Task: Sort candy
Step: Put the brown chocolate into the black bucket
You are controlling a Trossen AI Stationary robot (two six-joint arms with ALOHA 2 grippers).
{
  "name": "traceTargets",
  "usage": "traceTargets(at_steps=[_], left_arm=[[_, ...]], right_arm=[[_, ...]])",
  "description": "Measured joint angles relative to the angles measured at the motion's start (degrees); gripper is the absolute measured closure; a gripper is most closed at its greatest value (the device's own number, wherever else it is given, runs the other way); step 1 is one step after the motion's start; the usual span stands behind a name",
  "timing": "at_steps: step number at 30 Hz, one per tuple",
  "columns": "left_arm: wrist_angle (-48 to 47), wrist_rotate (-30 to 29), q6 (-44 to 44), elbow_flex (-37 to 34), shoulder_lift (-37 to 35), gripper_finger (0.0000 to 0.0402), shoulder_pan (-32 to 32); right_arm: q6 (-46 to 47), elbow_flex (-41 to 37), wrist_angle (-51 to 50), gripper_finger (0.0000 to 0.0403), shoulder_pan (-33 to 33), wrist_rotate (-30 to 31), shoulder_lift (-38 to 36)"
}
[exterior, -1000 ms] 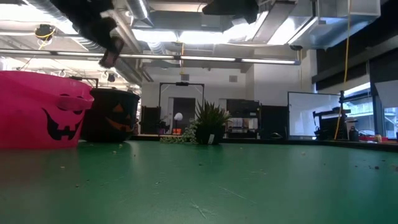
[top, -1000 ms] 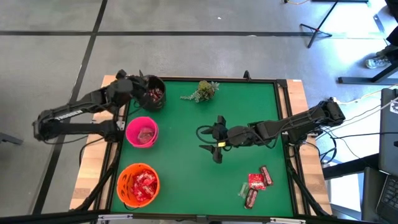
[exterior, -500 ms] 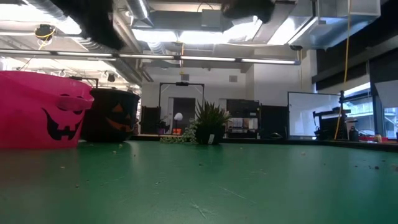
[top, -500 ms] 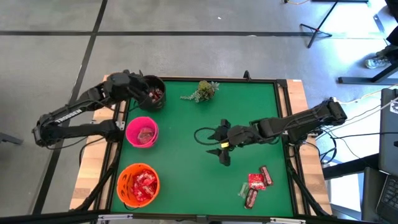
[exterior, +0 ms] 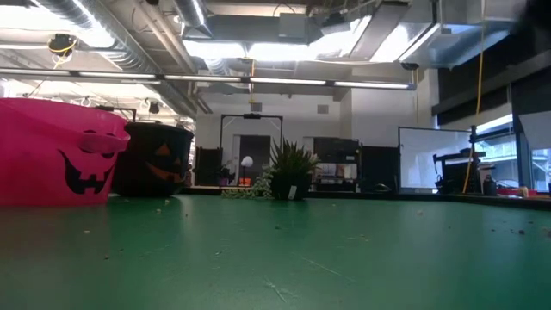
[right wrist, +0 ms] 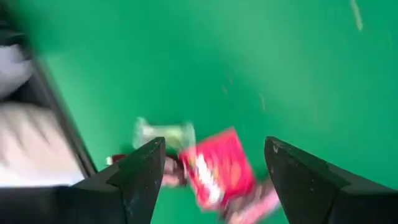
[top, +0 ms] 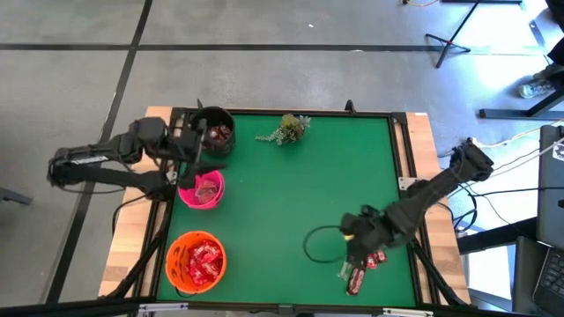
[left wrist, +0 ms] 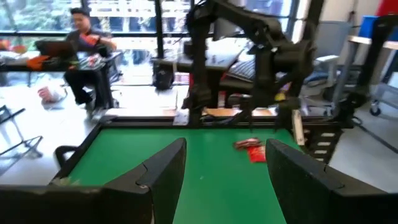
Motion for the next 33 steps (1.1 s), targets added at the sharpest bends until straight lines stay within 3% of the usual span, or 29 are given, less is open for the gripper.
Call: traceTargets(at_steps=[4,11,20,25,33], left_arm=[[2.7,-4.9,0.3,0.0,1.5,0.0191,-8.1],[7.7,-9.3,8.9,-0.1,3.9,0.0191,-19.7],[14.1,-15.3,12.6,-1.4,5.7,0.0191,-29.0],[22.5,-19.0,15.8,-4.8,6.8,0.0191,-34.1],[24.2,-23.4,16.3,-6.0,8.7,0.0191,-37.8]], right_arm=[[29.4,-2.8,-7.7,0.0132,6.0,2.9,0.0],[46.8,-11.7,-0.1,0.0132,14.4,2.5,0.0],[55.5,-24.4,14.1,0.0132,15.6,0.9,0.0],[56.9,-27.6,14.4,0.0132,15.6,-0.5,0.0],[56.7,-28.4,14.3,0.0145,15.6,-2.5,0.0]])
